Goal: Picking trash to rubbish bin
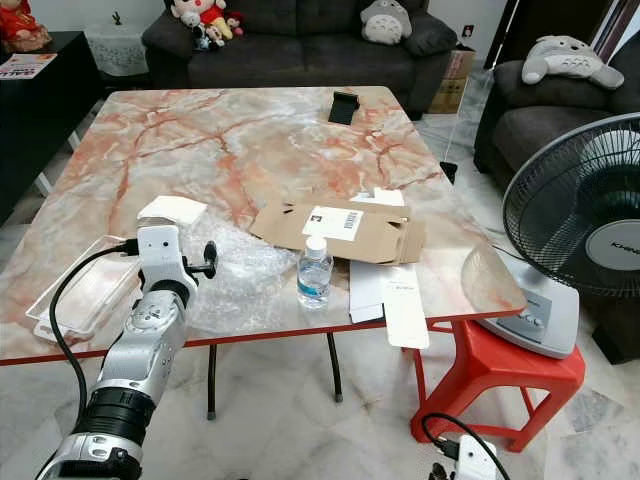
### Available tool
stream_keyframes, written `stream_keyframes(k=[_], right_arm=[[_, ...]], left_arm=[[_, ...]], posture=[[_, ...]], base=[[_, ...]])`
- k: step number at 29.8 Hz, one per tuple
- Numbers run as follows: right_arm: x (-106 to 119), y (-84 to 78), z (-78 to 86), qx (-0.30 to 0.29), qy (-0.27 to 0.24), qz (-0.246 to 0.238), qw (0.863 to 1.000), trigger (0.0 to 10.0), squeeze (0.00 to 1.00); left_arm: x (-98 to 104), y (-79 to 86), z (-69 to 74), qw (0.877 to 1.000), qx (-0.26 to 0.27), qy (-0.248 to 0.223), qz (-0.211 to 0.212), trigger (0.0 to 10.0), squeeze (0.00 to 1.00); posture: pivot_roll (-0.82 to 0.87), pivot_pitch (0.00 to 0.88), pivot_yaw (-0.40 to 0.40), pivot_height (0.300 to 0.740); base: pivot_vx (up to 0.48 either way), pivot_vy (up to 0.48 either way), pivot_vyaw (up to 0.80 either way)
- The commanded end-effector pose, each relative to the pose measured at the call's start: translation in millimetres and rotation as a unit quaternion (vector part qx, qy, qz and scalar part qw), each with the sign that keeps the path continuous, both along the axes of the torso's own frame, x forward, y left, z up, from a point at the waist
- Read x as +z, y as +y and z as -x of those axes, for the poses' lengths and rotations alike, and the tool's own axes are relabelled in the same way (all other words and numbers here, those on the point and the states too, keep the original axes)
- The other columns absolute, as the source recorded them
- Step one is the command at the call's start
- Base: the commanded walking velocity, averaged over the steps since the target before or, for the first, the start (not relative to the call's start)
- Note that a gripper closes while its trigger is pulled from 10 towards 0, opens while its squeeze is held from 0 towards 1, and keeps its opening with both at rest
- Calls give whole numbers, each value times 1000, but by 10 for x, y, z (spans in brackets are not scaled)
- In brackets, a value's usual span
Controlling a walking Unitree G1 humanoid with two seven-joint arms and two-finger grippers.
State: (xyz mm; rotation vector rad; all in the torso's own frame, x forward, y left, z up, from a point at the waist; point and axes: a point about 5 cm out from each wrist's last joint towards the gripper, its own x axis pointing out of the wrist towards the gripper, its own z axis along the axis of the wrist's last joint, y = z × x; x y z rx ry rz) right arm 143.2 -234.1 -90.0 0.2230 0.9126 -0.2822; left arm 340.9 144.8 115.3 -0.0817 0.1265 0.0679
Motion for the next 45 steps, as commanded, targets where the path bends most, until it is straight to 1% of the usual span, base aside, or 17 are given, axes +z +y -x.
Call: stream_keyframes(k=[1, 2, 4, 5, 7, 8, 15, 16, 19, 26, 28, 32, 35, 41, 45], right_arm=[[-3, 18, -14, 1, 4, -1, 1000, 10000, 0], [-3, 23, -17, 1, 4, -1, 1000, 10000, 0], [17, 29, -78, 3, 0, 0, 1000, 10000, 0], [26, 29, -104, 3, -2, 1, 1000, 10000, 0], [35, 28, -127, 3, -3, 1, 1000, 10000, 0], [41, 23, -139, 3, -5, 2, 1000, 10000, 0], [54, 14, -164, 5, -9, 3, 1000, 10000, 0], [56, 14, -170, 5, -9, 3, 1000, 10000, 0], [60, 14, -178, 4, -11, 3, 1000, 10000, 0], [66, 0, -185, 1, -12, 2, 1000, 10000, 0], [67, -8, -184, 1, -12, 3, 1000, 10000, 0], [72, -22, -185, 2, -13, 4, 1000, 10000, 0], [72, -34, -178, 2, -12, 4, 1000, 10000, 0], [66, -46, -157, 1, -8, 5, 1000, 10000, 0], [61, -54, -143, -1, -5, 6, 1000, 10000, 0]], left_arm=[[-129, -104, 19, 998, -38, 41, 25, 10000, 0], [-151, -124, 23, 997, -46, 48, 29, 10000, 0], [-209, -217, 56, 995, -82, 59, 9, 10000, 0], [-238, -260, 77, 993, -93, 65, 9, 10000, 0], [-294, -330, 116, 991, -106, 80, 12, 10000, 0], [-343, -392, 149, 989, -114, 93, 5, 10000, 0], [-372, -484, 170, 985, -137, 105, -9, 10000, 0], [-374, -488, 167, 984, -143, 107, -14, 0, 0], [-378, -472, 165, 983, -147, 109, -24, 0, 0], [-369, -451, 163, 982, -149, 109, -30, 0, 0], [-374, -436, 160, 982, -147, 111, -41, 0, 0], [-372, -438, 155, 982, -145, 112, -41, 0, 0], [-356, -447, 147, 982, -147, 108, -53, 0, 0], [-343, -453, 145, 982, -147, 104, -55, 0, 0], [-242, -411, 106, 988, -127, 70, -55, 0, 0]], posture=[[-56, 24, -26, 740], [-56, 24, -26, 740], [-62, 18, -25, 740], [-62, 18, -25, 740], [-65, 17, -23, 740], [-65, 14, -24, 740], [-61, 12, -27, 740], [-61, 14, -29, 740], [-60, 17, -32, 740], [-55, 26, -39, 740], [-55, 26, -39, 740], [-57, 32, -43, 740], [-55, 35, -47, 740], [-56, 37, -48, 740], [-57, 39, -50, 740]], base=[[0, 0, 0], [0, 0, 0], [0, 0, 0], [0, 0, 0], [0, 0, 0], [0, 0, 0], [0, 0, 0], [0, 0, 0], [0, 0, 0], [0, 0, 0], [0, 0, 0], [0, 0, 0], [0, 0, 0], [0, 0, 0], [0, 0, 0]])
